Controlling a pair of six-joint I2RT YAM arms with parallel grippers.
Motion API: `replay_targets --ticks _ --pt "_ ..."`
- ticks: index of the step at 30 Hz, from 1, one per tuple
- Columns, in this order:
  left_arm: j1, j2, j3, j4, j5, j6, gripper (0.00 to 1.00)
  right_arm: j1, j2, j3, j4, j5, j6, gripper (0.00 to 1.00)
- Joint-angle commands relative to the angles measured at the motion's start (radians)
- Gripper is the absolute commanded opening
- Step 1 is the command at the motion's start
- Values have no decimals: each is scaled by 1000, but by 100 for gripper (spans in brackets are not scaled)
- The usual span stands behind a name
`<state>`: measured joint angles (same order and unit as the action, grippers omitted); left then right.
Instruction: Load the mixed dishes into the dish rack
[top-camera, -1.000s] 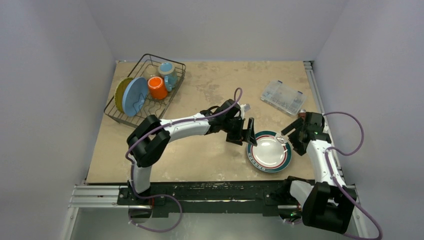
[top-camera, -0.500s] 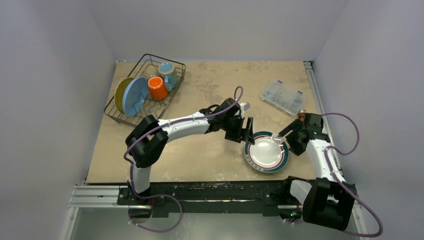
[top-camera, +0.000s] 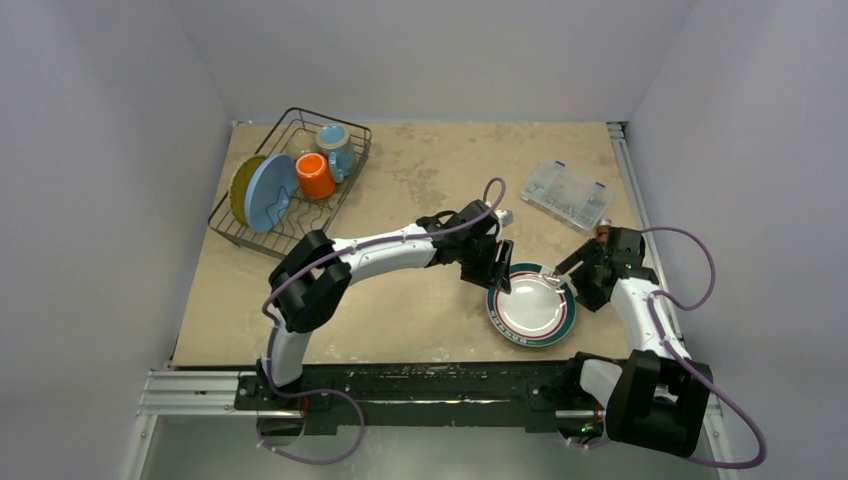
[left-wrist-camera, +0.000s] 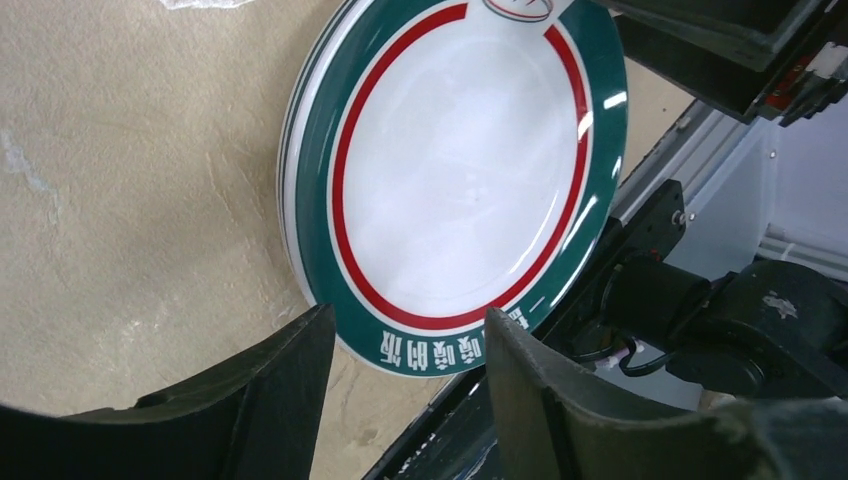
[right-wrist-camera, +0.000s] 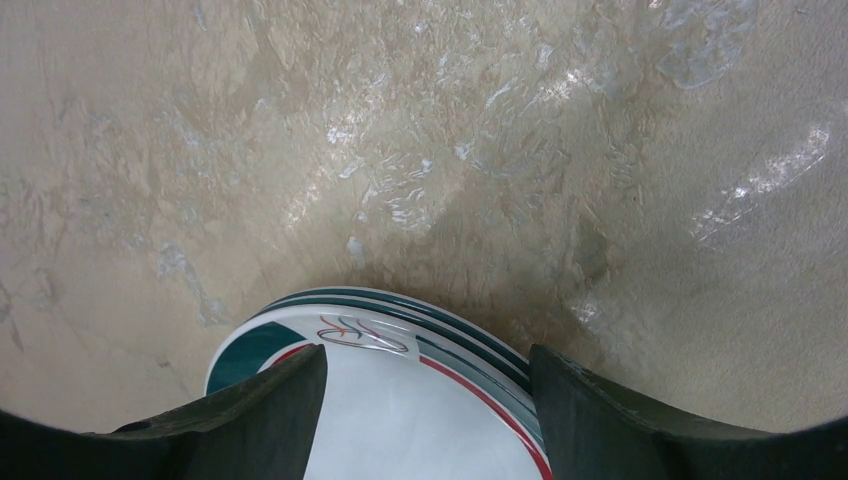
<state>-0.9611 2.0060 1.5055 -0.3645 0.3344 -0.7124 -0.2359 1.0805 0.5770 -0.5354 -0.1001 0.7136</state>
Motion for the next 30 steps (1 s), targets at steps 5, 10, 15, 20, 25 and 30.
replay_targets --ticks 5,10,15,20,25,30 --pt "-16 -13 13 -58 -147 27 65 -2 1 -17 23 -31 -8 73" --pt "-16 24 37 -61 -92 15 61 -1 3 -14 26 -29 -8 73" --pt "-16 61 57 -49 -29 -9 57 0 4 -14 26 -30 -11 73" --pt "-16 51 55 -32 -9 -13 48 -1 6 -15 28 -30 -12 73" --pt "-16 32 44 5 23 -30 39 -1 12 -20 37 -23 -17 73" --pt "-18 10 40 18 30 -38 34 0 14 -21 37 -21 -20 73"
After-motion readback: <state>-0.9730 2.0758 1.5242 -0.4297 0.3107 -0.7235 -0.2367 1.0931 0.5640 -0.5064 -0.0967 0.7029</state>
